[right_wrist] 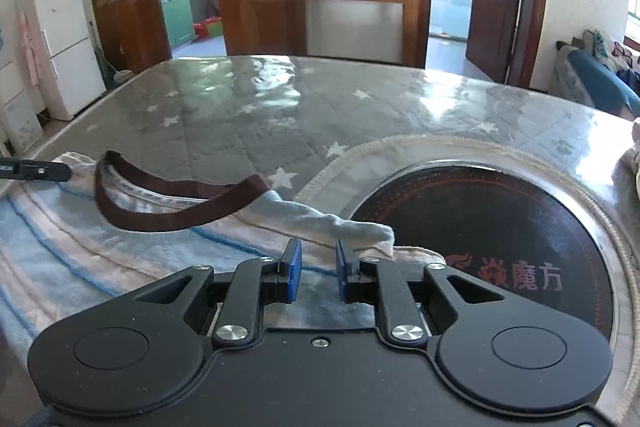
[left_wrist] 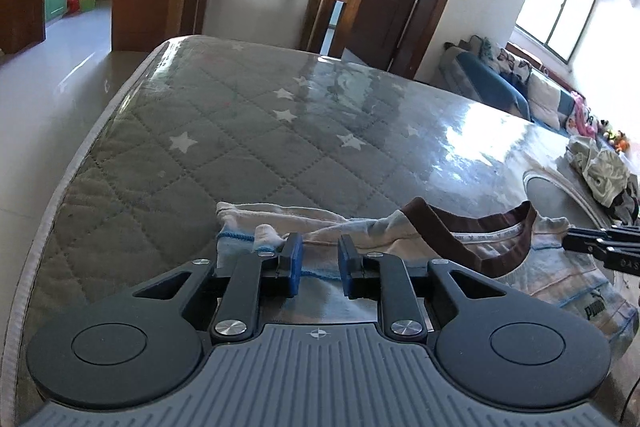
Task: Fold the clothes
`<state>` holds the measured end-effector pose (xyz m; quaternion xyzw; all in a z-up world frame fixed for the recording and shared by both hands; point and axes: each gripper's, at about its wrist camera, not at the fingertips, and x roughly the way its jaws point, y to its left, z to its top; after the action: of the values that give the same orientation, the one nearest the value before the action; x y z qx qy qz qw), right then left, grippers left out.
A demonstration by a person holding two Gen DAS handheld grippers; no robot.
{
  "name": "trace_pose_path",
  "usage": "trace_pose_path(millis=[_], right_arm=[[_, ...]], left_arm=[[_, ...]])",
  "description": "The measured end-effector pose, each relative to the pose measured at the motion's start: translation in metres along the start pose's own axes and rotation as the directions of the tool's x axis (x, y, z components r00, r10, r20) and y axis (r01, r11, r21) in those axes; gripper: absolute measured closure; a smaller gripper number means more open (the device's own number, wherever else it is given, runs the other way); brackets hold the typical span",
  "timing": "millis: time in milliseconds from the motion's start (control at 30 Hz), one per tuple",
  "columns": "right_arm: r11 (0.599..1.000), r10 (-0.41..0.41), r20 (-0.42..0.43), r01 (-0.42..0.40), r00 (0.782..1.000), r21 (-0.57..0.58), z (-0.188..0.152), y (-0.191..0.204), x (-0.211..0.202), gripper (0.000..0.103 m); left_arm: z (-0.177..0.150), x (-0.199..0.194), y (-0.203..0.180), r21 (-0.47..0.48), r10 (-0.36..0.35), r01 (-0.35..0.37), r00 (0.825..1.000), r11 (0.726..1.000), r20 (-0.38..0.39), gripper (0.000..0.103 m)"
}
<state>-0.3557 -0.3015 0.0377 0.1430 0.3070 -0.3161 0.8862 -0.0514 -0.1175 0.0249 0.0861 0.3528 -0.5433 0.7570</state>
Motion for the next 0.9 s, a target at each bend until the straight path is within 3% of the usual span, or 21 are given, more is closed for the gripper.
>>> trace_pose_path(millis=[300,667,900], right_arm=[[1.0,0.026,0.027,-0.026,0.999,-0.005,-0.028,0.011,-0.037,0.081],[0.998,-0.017,0.033,0.015,0.999,0.069,-0.061,0.001,-0.063,0.079],[1.0,-0.01,0.077,0.01,0.997,-0.005,-0.076,0.017,-0.094,0.073]], left_arm=[[-0.024,-0.041,-0.024,0.105,0.06,-0.069,0.994,0.992,0.089,0.076],[-0.045,-0.059,-0.016,0.089,0.136,-0.144,0.986,0.986,0.092,0.076],[-0.061,-0.09,-0.026,0.099,0.137,-0.152,0.98,0.983,0.144,0.076]])
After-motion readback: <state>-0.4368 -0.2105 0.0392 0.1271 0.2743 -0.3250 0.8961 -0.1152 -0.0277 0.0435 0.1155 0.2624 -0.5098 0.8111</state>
